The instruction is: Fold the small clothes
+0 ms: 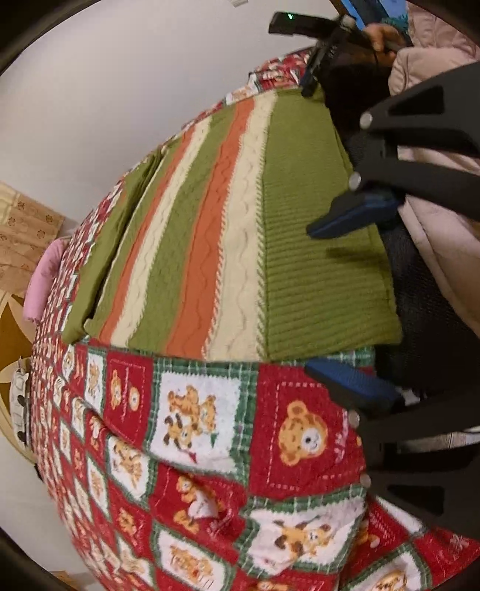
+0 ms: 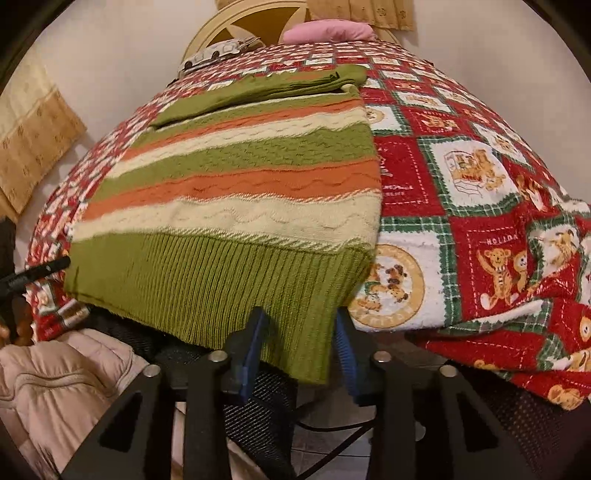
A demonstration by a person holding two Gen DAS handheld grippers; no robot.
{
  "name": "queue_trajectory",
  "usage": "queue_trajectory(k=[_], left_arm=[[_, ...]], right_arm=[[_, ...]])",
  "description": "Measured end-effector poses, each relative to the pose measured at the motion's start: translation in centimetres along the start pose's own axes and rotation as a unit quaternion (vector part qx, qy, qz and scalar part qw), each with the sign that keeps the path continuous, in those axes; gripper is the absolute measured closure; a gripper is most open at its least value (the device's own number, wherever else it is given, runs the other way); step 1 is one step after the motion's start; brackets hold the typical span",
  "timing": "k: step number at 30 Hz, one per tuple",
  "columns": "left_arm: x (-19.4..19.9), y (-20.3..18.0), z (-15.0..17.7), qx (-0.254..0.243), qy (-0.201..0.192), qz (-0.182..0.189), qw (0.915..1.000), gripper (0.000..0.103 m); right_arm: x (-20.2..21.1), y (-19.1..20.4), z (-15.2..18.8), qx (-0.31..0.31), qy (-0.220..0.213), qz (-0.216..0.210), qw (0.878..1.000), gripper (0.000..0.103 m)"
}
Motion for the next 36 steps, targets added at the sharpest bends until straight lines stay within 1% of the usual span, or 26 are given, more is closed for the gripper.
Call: queue_trajectory(k=[1,3,5,6,7,8,9,10,11,12,14,16,17,18,21,23,24,26,28,29,30,31,32,34,36], left_arm=[[0.0,-0.3,0.1,-0.006,-0.001,-0.001,1.0,0.024],[-0.1,-0.7,0.4,-0.019,0.0,-0.006,0.9998,0.024],[0.0,-1.0,0.4,-0.021,-0.003,-0.001,0.9998,0.029],[0.0,-1.0,0.4,-0.021,-0.006,-0.003,0.9998,0.042],[0.0,-0.9,0.4,-0.021,-0.006,-0.008,0.9997,0.051],[0.0,-0.6,0.3,-0.019,-0.006,-0.018,0.9996,0.067],[-0.1,-0.4,0.2,-0.016,-0.005,-0.022,0.9996,0.086],[-0.1,-0.1,0.1,-0.005,0.003,-0.013,0.9999,0.093],[-0.2,0.0,0.0,0.009,0.012,0.0,0.9999,0.093],[-0.3,0.3,-0.1,0.027,0.021,0.013,0.9993,0.093],[0.1,0.2,-0.7,0.036,0.025,0.028,0.9987,0.093],[1.2,-0.7,-1.9,0.037,0.011,0.053,0.9978,0.094],[1.7,-1.2,-2.6,0.035,0.003,0.063,0.9974,0.094],[2.4,-1.8,-3.8,0.028,-0.008,0.071,0.9971,0.096],[3.0,-2.8,-6.6,0.015,-0.027,0.084,0.996,0.096],[2.9,-3.2,-9.3,0.018,-0.036,0.096,0.9946,0.097],[2.7,-3.2,-10.6,0.018,-0.038,0.1,0.9941,0.097],[2.5,-3.4,-12.7,0.011,-0.043,0.091,0.9948,0.097],[2.9,-3.3,-15.0,-0.015,-0.071,0.065,0.9953,0.096],[3.1,-3.2,-15.6,-0.025,-0.08,0.056,0.9949,0.096],[3.5,-3.0,-16.4,-0.039,-0.091,0.046,0.994,0.094],[3.7,-2.4,-16.7,-0.046,-0.095,0.042,0.9935,0.084],[3.9,-2.1,-17.0,-0.052,-0.098,0.038,0.9931,0.077],[4.4,-0.4,-17.3,-0.059,-0.109,0.02,0.9921,0.047],[4.9,1.1,-17.3,-0.057,-0.12,0.014,0.991,0.04]], right_arm=[[-0.1,0.1,0.0,0.001,-0.001,-0.001,1.0,0.05],[-0.3,0.2,0.1,0.014,0.001,0.008,1.0,0.049],[-0.4,0.3,0.2,0.03,0.007,0.026,0.999,0.052],[-0.4,0.2,0.1,0.036,0.01,0.039,0.999,0.063],[-0.3,0.0,0.2,0.041,0.014,0.049,0.998,0.073],[-0.2,-0.2,0.1,0.035,0.018,0.045,0.998,0.077],[0.0,-0.5,0.1,0.019,0.02,0.027,0.999,0.085],[0.3,-0.7,-0.1,0.005,0.019,0.013,1.0,0.093],[0.7,-0.9,-0.3,-0.01,0.018,-0.005,1.0,0.093],[0.9,-0.8,-0.6,-0.016,0.016,-0.014,1.0,0.094],[1.8,-0.4,-1.4,-0.027,0.007,-0.035,0.999,0.095],[2.5,0.3,-2.4,-0.032,-0.002,-0.056,0.998,0.095],[3.0,0.8,-3.4,-0.033,-0.011,-0.072,0.997,0.095],[3.4,1.2,-4.1,-0.034,-0.018,-0.081,0.996,0.095],[4.3,1.7,-7.6,-0.049,-0.047,-0.118,0.991,0.098],[4.6,1.5,-10.1,-0.06,-0.068,-0.133,0.987,0.098],[4.6,1.2,-11.8,-0.062,-0.08,-0.134,0.986,0.098],[4.0,0.2,-14.5,-0.069,-0.096,-0.129,0.985,0.098],[2.9,-0.6,-16.7,-0.085,-0.102,-0.128,0.983,0.098],[2.4,-1.1,-17.3,-0.09,-0.105,-0.126,0.982,0.098],[1.8,-1.6,-18.2,-0.096,-0.108,-0.121,0.982,0.098],[1.1,-2.1,-18.9,-0.103,-0.11,-0.115,0.982,0.098],[0.3,-2.8,-19.6,-0.112,-0.111,-0.11,0.981,0.098],[-1.2,-4.3,-20.5,-0.134,-0.111,-0.1,0.98,0.099],[-2.7,-6.2,-21.3,-0.151,-0.111,-0.076,0.979,0.099]])
Point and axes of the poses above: each gripper's, at about its wrist camera, not at the fingertips, and x roughly against the way its jaws point, y to its left, z to its underside, the point moved 10 cm from there along -x, roughly the way its jaws point, and after that the axes turned 10 degrees about -z, right-handed, at the moved point
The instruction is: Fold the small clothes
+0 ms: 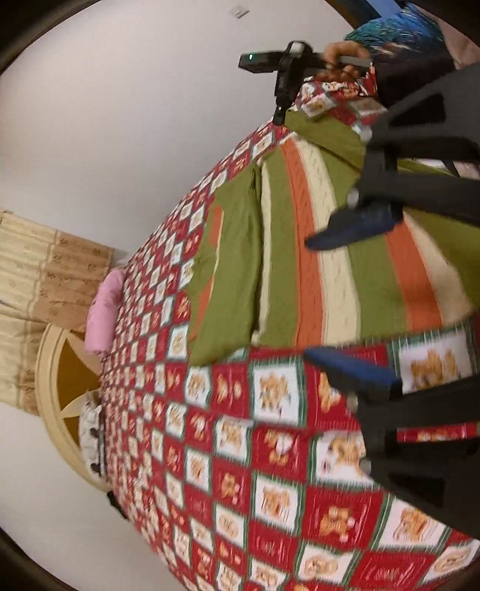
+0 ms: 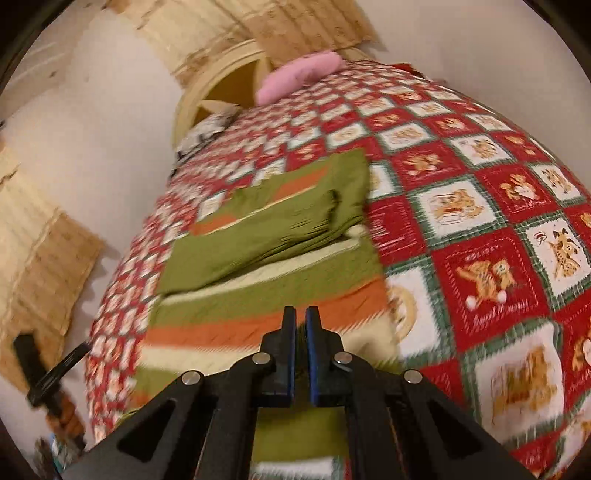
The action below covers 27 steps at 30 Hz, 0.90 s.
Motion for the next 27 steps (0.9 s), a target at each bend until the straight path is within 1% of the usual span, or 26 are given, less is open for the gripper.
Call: queue_trajectory(k=[1,3,4,6,7,8,10,12,13,14,15,16,17,18,19,20,21,22,23,24,25,26,27], left_arm=[[0.1,0.6,0.4,0.001,0.002,0.005,1.0,0.038],[-0.1,1.4,1.6,-0.003,0.018,0.017,0.9997,0.034],[-0.4,1.5,2.3,-0.011,0.025,0.019,0.9995,0.03],[-0.7,1.4,3.6,-0.034,0.038,0.017,0.9985,0.028],[-0.8,1.0,4.6,-0.057,0.048,0.024,0.997,0.027],[-0.7,0.7,5.2,-0.069,0.052,0.031,0.9958,0.026],[-0.6,-0.8,6.9,-0.116,0.064,0.056,0.9897,0.015],[-0.6,-2.4,8.1,-0.16,0.063,0.065,0.983,0.008],[-0.8,-3.3,8.4,-0.174,0.06,0.073,0.9802,0.008],[-1.2,-4.3,8.6,-0.176,0.064,0.091,0.9782,0.008],[-1.5,-5.0,8.8,-0.173,0.07,0.11,0.9763,0.008],[-1.9,-5.6,8.9,-0.172,0.073,0.118,0.9752,0.008],[-2.5,-5.9,9.1,-0.174,0.073,0.115,0.9752,0.008],[-3.4,-6.2,9.1,-0.177,0.071,0.104,0.9761,0.008],[-4.0,-6.2,9.2,-0.176,0.07,0.099,0.9769,0.013],[-4.8,-6.3,9.3,-0.165,0.073,0.1,0.9785,0.018],[-5.5,-6.3,9.5,-0.152,0.081,0.106,0.9794,0.036],[-5.8,-6.2,10.0,-0.14,0.092,0.11,0.9797,0.057],[-6.6,-6.0,10.4,-0.128,0.109,0.107,0.98,0.066],[-7.0,-5.8,10.7,-0.123,0.115,0.101,0.9805,0.076],[-7.1,-5.7,10.5,-0.116,0.107,0.096,0.9828,0.078],[-6.9,-5.6,10.4,-0.109,0.103,0.099,0.9837,0.078],[-6.9,-5.6,10.3,-0.101,0.107,0.103,0.9838,0.078]], right_arm=[[-0.5,-0.9,-0.4,-0.009,-0.004,0.011,1.0,0.103],[-1.1,-2.7,-0.9,-0.025,-0.009,0.029,0.999,0.103],[-1.4,-3.4,-1.0,-0.035,-0.008,0.03,0.999,0.103],[-1.6,-4.3,-0.8,-0.049,-0.007,0.034,0.998,0.103],[-1.4,-4.3,-0.7,-0.05,-0.009,0.033,0.998,0.103],[-1.0,-4.0,-0.5,-0.043,-0.014,0.033,0.998,0.103],[0.0,-3.0,-0.2,-0.014,-0.024,0.048,0.998,0.103],[0.9,-1.9,0.2,0.013,-0.031,0.06,0.998,0.103],[1.4,-1.1,0.5,0.025,-0.032,0.059,0.997,0.103],[1.8,-0.6,0.8,0.032,-0.033,0.057,0.997,0.102],[2.1,0.0,1.1,0.041,-0.034,0.055,0.997,0.099],[2.5,0.7,1.5,0.05,-0.035,0.054,0.997,0.084],[2.8,1.2,1.8,0.057,-0.037,0.052,0.996,0.069],[2.9,1.7,2.1,0.062,-0.041,0.048,0.996,0.033],[3.3,2.2,2.3,0.069,-0.05,0.041,0.995,0.016],[3.9,2.7,2.4,0.081,-0.064,0.038,0.994,0.016],[4.1,3.1,2.5,0.095,-0.068,0.043,0.992,0.016],[4.0,3.3,2.8,0.109,-0.061,0.048,0.991,0.016],[3.8,3.5,3.0,0.12,-0.053,0.05,0.99,0.016],[3.4,3.7,3.3,0.131,-0.041,0.054,0.989,0.016],[2.9,3.8,3.7,0.142,-0.029,0.058,0.988,0.016],[2.1,3.9,4.1,0.157,-0.013,0.063,0.986,0.016],[1.6,3.9,4.4,0.168,-0.004,0.071,0.983,0.016]])
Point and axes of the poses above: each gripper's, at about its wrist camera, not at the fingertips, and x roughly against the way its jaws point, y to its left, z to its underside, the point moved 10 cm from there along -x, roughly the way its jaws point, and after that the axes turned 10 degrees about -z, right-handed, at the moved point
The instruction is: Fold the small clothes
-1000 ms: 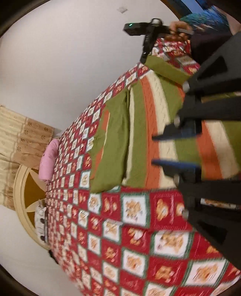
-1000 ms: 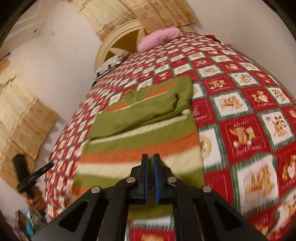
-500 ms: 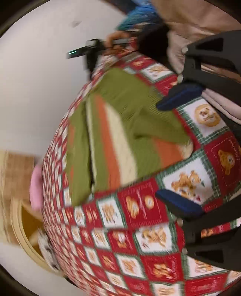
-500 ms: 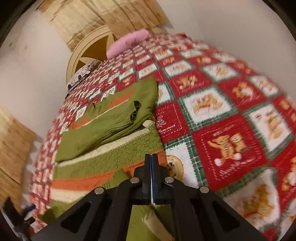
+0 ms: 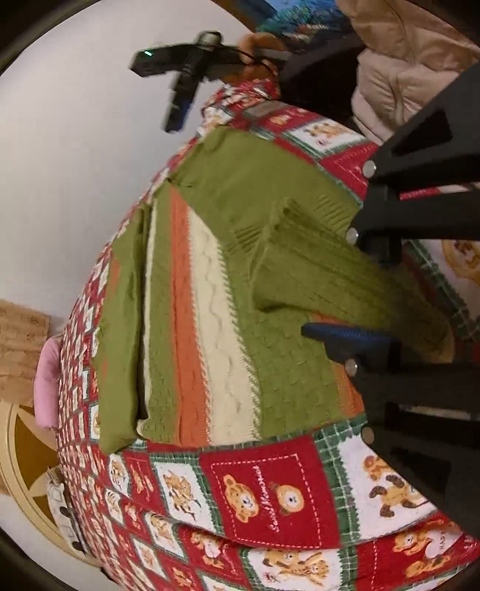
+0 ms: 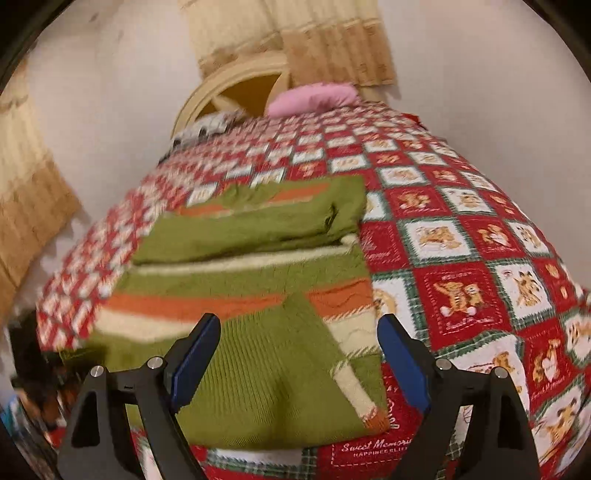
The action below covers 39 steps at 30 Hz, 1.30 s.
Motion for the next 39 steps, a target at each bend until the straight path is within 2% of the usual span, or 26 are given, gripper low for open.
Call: queue_trajectory(k=[2,5,6,7,8,9,11,12,13,14,15,16,18,22,25,28,32,39], left_arm=[[-0.1,0.0,0.0,0.008,0.005,0.0,1.0,0.077],[-0.2,0.0,-0.1,0.022,0.007,0.011,0.9997,0.063],[-0.2,-0.1,-0.1,0.027,0.007,0.018,0.9994,0.055],[-0.1,-0.3,-0.1,0.029,0.007,0.023,0.9993,0.046],[0.0,-0.4,0.0,0.03,0.006,0.024,0.9992,0.043],[0.1,-0.6,0.1,0.028,0.005,0.025,0.9993,0.037],[0.3,-0.8,0.3,0.017,0.001,0.016,0.9997,0.034],[0.3,-0.8,0.5,0.008,-0.003,0.006,0.9999,0.034],[0.4,-0.8,0.6,0.004,-0.008,0.003,1.0,0.036],[0.4,-0.8,0.7,0.002,-0.013,0.0,0.9999,0.04],[0.4,-0.7,0.7,0.003,-0.016,0.0,0.9999,0.064],[0.2,-0.7,0.7,0.005,-0.012,0.0,0.9999,0.097],[-0.1,-0.2,0.5,0.02,-0.002,-0.005,0.9998,0.096],[0.9,0.7,-0.9,0.046,-0.024,-0.008,0.9986,0.097],[1.9,1.1,-3.0,0.058,-0.047,-0.018,0.997,0.097],[2.0,2.0,-5.1,0.081,-0.054,-0.029,0.9948,0.097],[1.4,3.1,-7.0,0.096,-0.053,-0.039,0.9932,0.097],[1.4,3.5,-7.3,0.111,-0.062,-0.037,0.9912,0.097]], right_arm=[[-1.3,0.2,0.2,0.029,0.019,0.021,0.999,0.016],[-3.7,0.7,0.4,0.059,0.039,0.023,0.997,0.016],[-4.7,0.9,0.6,0.071,0.051,0.023,0.996,0.017],[-5.7,1.2,1.1,0.085,0.069,0.021,0.994,0.019],[-6.3,1.4,1.5,0.092,0.081,0.02,0.992,0.023],[-7.2,1.6,2.3,0.108,0.103,0.023,0.989,0.035],[-7.2,2.3,2.8,0.144,0.099,0.034,0.984,0.044],[-6.9,2.7,2.9,0.147,0.103,0.026,0.983,0.063],[-6.6,2.7,3.0,0.145,0.106,0.028,0.983,0.079],[-6.4,2.6,3.0,0.145,0.105,0.034,0.983,0.082],[-6.0,2.5,3.1,0.142,0.102,0.037,0.984,0.087],[-5.5,2.4,3.0,0.133,0.098,0.035,0.986,0.09],[-4.3,2.2,2.8,0.109,0.081,0.027,0.99,0.091],[-1.7,2.6,1.3,0.072,0.036,0.016,0.997,0.093],[0.0,2.8,-0.7,0.061,-0.001,0.033,0.998,0.093],[1.0,2.6,-2.5,0.04,-0.029,0.027,0.998,0.093],[0.6,2.6,-3.1,0.048,-0.022,0.034,0.998,0.093],[0.5,1.7,-3.1,0.049,-0.025,0.061,0.997,0.094]])
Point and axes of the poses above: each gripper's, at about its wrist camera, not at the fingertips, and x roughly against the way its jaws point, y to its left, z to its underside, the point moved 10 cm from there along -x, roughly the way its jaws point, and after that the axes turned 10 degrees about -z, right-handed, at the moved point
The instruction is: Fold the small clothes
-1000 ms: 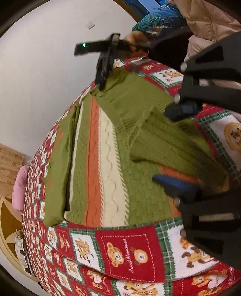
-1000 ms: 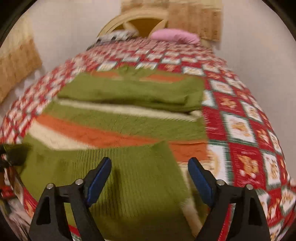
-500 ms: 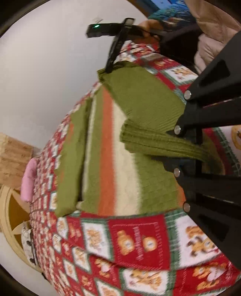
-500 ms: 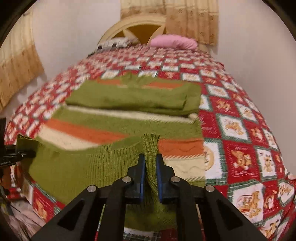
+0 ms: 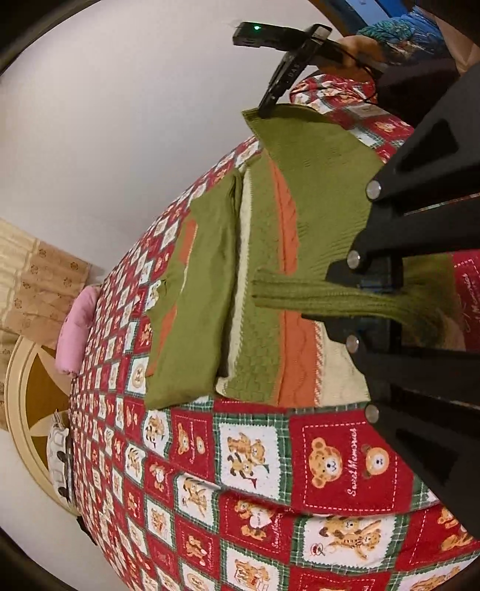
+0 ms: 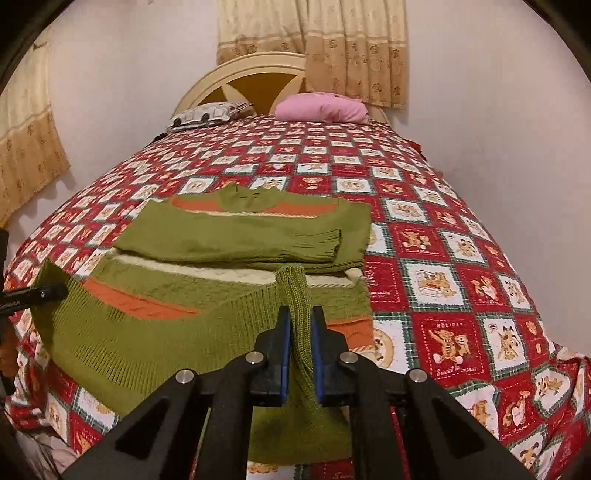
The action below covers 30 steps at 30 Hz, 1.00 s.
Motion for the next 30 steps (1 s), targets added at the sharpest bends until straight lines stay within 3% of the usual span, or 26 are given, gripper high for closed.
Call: queue_trajectory(k=[14,30], left_arm=[[-2.9,2.0,-7.7,0.024,-0.012,-0.033,0.9991,0.097],[-10.5,4.4,-18.8,0.065,-0.021,-0.024,0.9974,0.097]], right_arm=[[-1.5,0.0,-7.9,0.041,-0.044,0.028,0.998,0.094],[-13.1,-4.3,-16.1,0.06,-0.04,0.082,0.994,0.094]])
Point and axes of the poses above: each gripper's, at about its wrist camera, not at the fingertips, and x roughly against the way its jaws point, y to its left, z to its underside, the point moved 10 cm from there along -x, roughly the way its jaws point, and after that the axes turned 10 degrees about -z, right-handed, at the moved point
